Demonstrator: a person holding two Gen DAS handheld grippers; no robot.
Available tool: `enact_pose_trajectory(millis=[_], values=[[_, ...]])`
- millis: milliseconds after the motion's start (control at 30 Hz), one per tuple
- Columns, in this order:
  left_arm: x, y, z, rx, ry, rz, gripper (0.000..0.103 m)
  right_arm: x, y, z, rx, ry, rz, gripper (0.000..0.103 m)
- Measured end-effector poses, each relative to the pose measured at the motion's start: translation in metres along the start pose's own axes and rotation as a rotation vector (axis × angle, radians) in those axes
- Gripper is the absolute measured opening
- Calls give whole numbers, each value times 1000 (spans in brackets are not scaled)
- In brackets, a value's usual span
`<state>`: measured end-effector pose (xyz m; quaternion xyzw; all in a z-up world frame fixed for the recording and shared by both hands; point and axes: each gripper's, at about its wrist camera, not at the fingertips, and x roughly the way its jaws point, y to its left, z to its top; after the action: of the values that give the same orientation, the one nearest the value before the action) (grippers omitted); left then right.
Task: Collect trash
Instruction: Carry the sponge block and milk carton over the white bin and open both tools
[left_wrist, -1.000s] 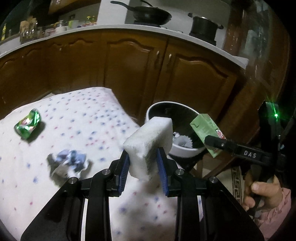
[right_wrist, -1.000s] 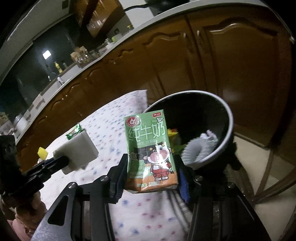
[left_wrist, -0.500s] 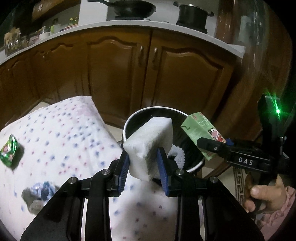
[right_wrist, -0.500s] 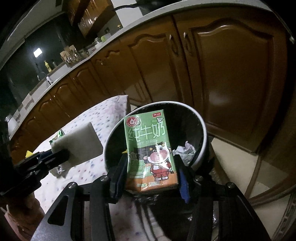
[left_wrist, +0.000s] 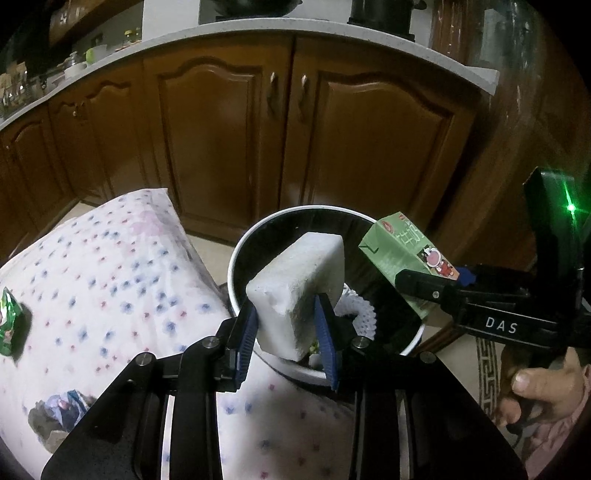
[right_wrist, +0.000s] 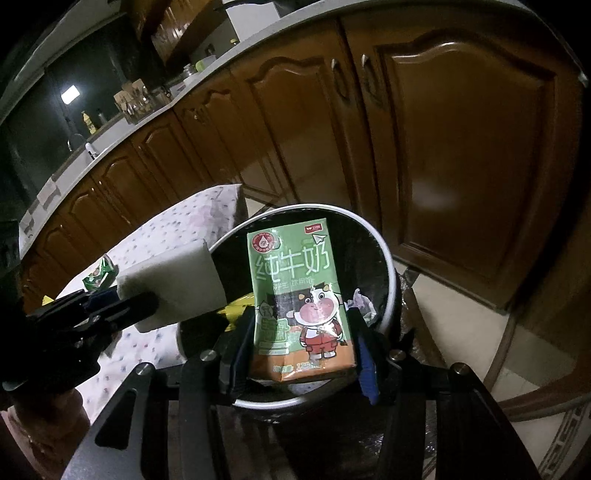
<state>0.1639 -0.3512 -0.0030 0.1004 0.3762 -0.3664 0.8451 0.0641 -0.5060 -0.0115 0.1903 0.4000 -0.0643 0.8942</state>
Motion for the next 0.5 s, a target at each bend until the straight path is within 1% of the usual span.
enact_pose_trajectory(millis=[200,300,367,433,467,500], values=[[10,0,4,3,26,3,32,6,-3,5,-8,11,-6,49],[13,-1,6,9,35,2,34,11,-6,7,-8,23,-9,49],[14,-2,6,14,40,4,38,14,-8,9,1,29,2,50],[14,-2,6,9,42,6,46,14,-11,10,12,31,11,51],[13,-2,6,7,41,7,55,14,-12,10,21,29,14,54],[12,-1,6,5,36,9,57,13,-13,10,24,25,12,55]])
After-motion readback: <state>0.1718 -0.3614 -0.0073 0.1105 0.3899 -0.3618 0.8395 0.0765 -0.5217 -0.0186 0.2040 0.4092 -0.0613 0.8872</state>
